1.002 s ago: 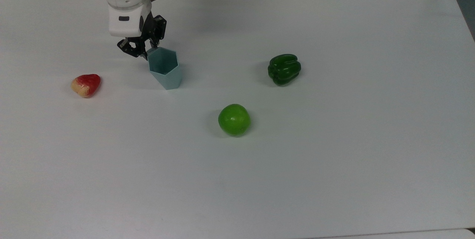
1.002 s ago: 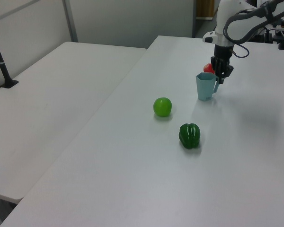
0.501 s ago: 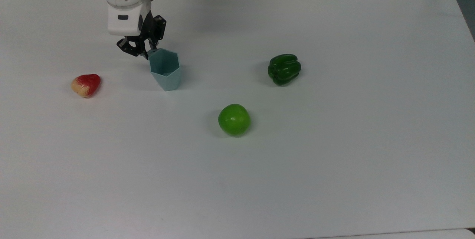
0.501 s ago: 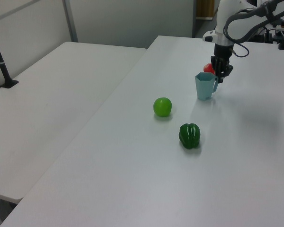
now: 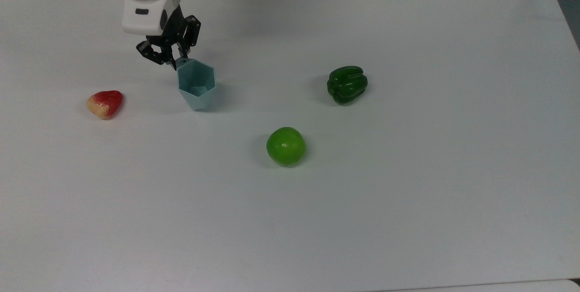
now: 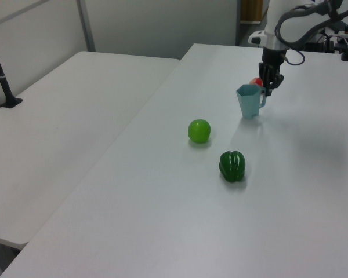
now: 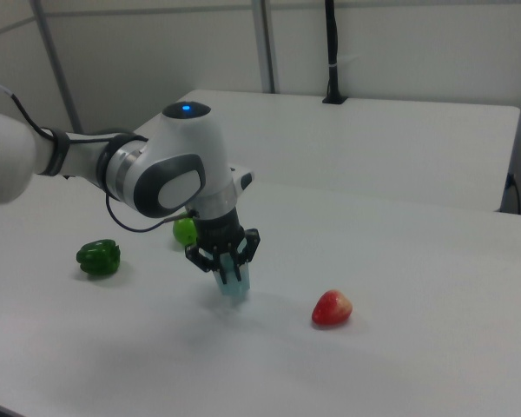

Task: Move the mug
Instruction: 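Drag the gripped mug across the table toward the lime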

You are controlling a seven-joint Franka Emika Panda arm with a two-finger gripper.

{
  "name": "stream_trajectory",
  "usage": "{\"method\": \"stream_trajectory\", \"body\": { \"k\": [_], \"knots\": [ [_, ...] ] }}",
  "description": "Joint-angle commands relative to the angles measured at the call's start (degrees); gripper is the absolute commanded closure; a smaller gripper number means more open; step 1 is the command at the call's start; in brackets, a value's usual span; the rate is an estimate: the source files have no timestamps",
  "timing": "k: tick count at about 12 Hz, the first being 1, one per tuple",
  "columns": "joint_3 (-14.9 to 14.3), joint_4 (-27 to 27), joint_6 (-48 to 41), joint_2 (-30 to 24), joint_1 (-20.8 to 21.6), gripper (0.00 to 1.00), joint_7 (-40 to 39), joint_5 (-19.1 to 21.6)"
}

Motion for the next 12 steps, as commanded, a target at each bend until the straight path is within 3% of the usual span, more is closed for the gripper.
{"method": "stream_trajectory", "body": {
  "k": [1, 2, 5, 7, 8, 10, 12],
  "knots": [
    [-0.5, 3.2, -3.5, -1.7, -0.6, 0.84, 2.0, 6.3],
    [-0.6, 4.1, -2.8, -1.2, -0.8, 0.84, 4.8, 9.3],
    [-0.6, 9.6, -2.1, 3.3, -0.9, 0.85, 13.3, 13.7],
    [-0.6, 10.6, 2.8, 5.5, -0.8, 0.85, 19.1, 15.9],
    [-0.5, 10.7, 6.6, 7.4, -0.5, 0.85, 22.9, 16.2],
    [-0.1, 17.0, 9.1, 14.5, 0.3, 0.85, 30.7, 16.2],
    [-0.1, 19.7, 9.1, 17.3, 0.4, 0.85, 31.8, 15.8]
  ]
}}
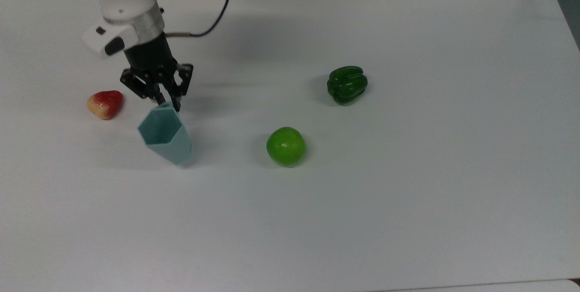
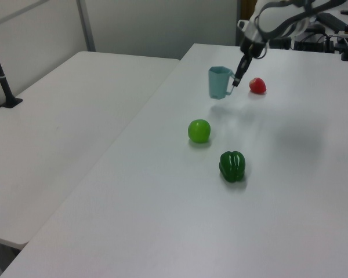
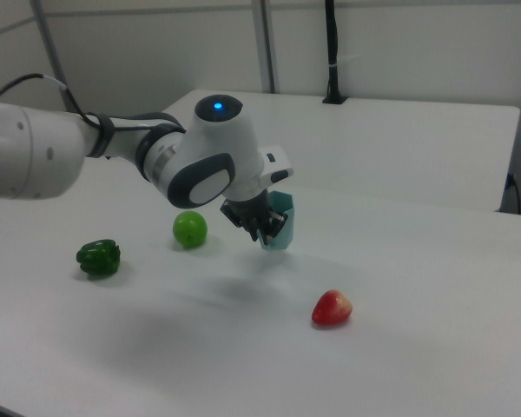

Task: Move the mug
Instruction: 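Drag the gripped mug across the table toward the lime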

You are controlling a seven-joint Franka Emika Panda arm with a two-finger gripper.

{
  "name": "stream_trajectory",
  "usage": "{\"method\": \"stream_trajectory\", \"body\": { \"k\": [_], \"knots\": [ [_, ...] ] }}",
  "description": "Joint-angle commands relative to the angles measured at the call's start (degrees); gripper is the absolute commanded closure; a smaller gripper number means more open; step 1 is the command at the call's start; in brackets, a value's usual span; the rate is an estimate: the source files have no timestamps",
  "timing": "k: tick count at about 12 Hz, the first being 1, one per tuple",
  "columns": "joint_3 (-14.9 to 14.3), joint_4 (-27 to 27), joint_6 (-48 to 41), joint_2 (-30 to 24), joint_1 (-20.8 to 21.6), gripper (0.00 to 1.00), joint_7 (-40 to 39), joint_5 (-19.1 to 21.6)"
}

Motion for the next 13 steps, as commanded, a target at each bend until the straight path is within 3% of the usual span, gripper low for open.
{"method": "stream_trajectory", "body": {
  "k": [1, 4, 8, 10, 11, 12, 13],
  "knots": [
    [-0.1, 6.3, 0.4, 5.5, 0.9, 0.85, 3.6, 0.6],
    [-0.2, 9.8, 0.5, 10.1, 2.8, 0.84, 5.5, -0.3],
    [-0.2, 9.9, 0.4, 10.3, 2.9, 0.76, 5.9, -2.3],
    [-0.2, 9.9, -0.1, 9.9, 2.9, 0.36, 5.9, -2.4],
    [-0.2, 9.8, -0.4, 9.5, 2.8, 0.25, 5.9, -2.3],
    [-0.2, 9.4, -0.5, 7.9, 2.6, 0.0, 5.9, -2.4],
    [-0.2, 9.1, -2.4, 6.6, 2.4, 0.0, 5.9, -2.4]
  ]
}}
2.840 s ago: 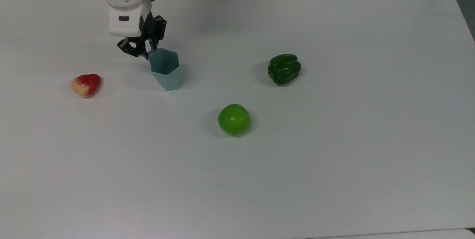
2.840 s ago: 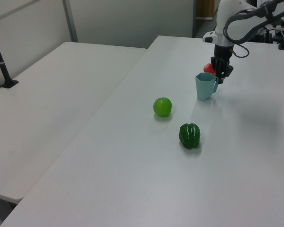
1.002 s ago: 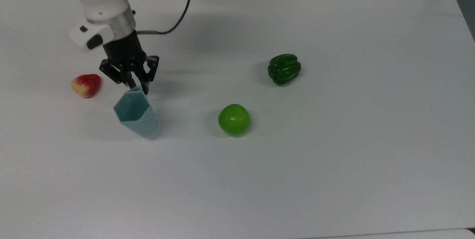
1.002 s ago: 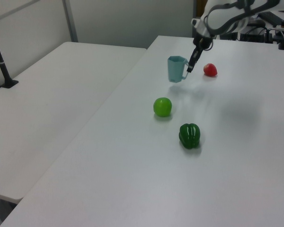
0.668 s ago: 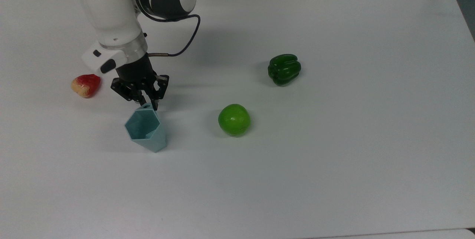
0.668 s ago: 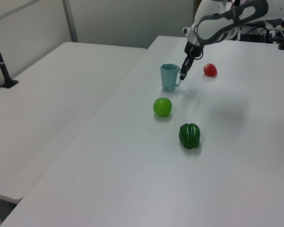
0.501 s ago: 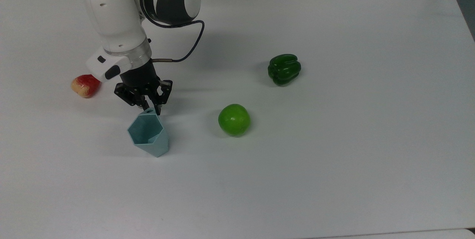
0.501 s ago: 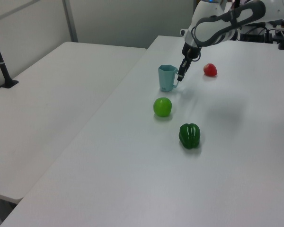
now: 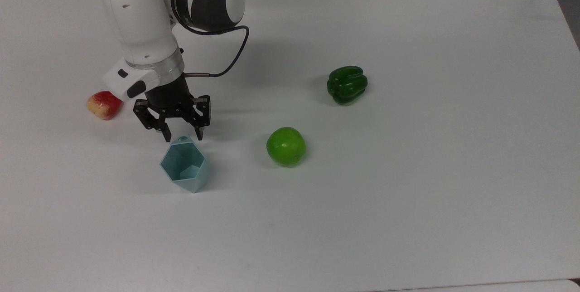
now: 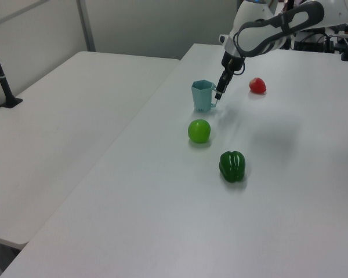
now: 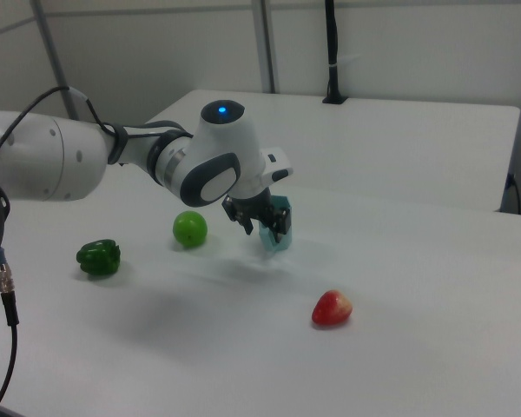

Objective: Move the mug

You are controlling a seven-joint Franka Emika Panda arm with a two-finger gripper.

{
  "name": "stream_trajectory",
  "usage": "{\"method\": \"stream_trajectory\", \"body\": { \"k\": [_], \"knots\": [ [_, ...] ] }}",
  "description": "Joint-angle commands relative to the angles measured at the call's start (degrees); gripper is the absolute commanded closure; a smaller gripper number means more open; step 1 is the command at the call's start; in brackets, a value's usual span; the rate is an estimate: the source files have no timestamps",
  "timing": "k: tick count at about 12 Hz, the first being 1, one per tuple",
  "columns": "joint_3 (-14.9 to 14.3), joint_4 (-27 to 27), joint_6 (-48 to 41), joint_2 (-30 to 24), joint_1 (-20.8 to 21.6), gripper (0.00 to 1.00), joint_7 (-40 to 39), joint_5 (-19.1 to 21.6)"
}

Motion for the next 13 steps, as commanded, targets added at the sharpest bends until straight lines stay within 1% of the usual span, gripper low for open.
{"method": "stream_trajectory", "body": {
  "k": [1, 3, 6, 7, 9, 10, 12, 13],
  "knots": [
    [-0.4, -0.6, -6.4, -5.3, -0.4, 0.0, 1.7, -1.2],
    [-0.4, -1.6, -16.3, -12.4, -2.0, 0.0, 3.2, -1.0],
    [-0.6, -1.9, -35.0, -24.6, -6.0, 0.0, 10.2, -2.0],
    [-0.6, -2.9, -38.8, -28.8, -7.1, 0.0, 11.8, -5.0],
    [-0.7, -5.7, -39.6, -33.9, -6.8, 0.0, 12.0, -11.9],
    [-0.6, -5.9, -39.7, -34.0, -6.6, 0.0, 12.0, -13.5],
    [-0.6, -5.7, -39.5, -33.4, -6.1, 0.0, 12.0, -13.5],
    [-0.6, -5.2, -39.8, -32.9, -6.7, 0.0, 12.1, -13.1]
  ]
}}
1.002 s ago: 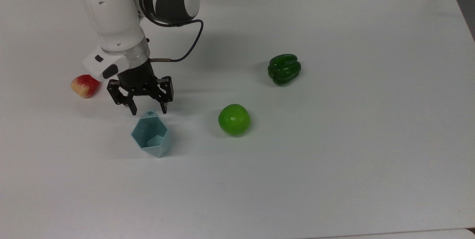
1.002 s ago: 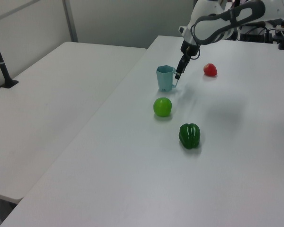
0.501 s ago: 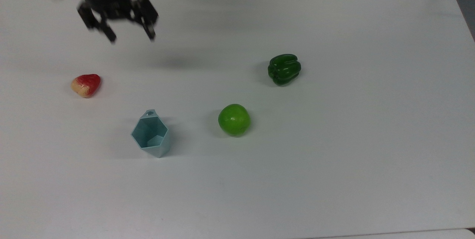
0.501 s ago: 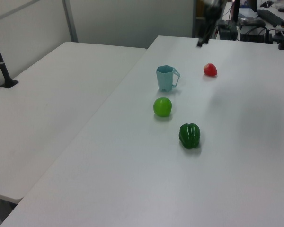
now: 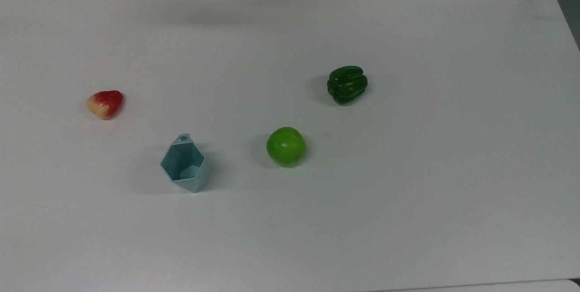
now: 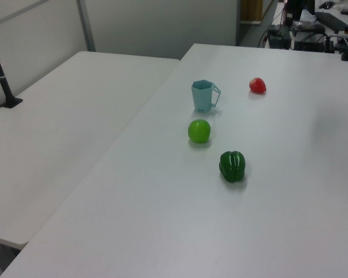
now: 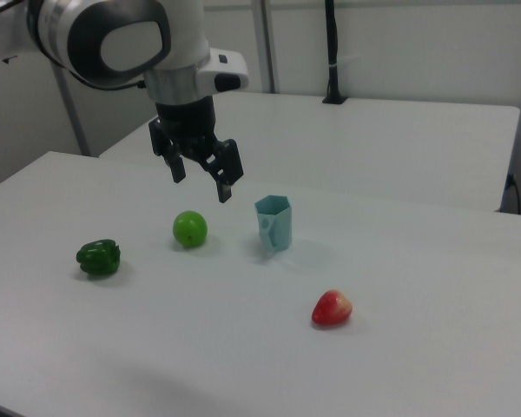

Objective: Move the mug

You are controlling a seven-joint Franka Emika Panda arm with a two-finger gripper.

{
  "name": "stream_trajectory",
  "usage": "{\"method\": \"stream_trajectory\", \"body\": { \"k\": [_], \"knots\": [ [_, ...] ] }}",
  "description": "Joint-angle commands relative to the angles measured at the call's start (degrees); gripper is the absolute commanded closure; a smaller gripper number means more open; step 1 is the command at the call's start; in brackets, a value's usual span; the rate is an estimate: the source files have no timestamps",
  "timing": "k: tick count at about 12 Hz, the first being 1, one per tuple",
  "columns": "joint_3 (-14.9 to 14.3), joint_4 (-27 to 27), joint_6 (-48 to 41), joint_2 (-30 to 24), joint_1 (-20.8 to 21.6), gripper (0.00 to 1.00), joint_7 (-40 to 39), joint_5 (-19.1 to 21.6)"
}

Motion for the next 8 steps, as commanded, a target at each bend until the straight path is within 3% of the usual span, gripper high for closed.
{"method": "stream_trajectory", "body": {
  "k": [1, 8],
  "knots": [
    [-0.1, -0.8, 0.4, 0.7, 0.9, 0.0, 1.5, -0.9],
    [0.3, 2.8, -3.4, 1.7, 1.1, 0.0, 11.0, -1.2]
  ]
}}
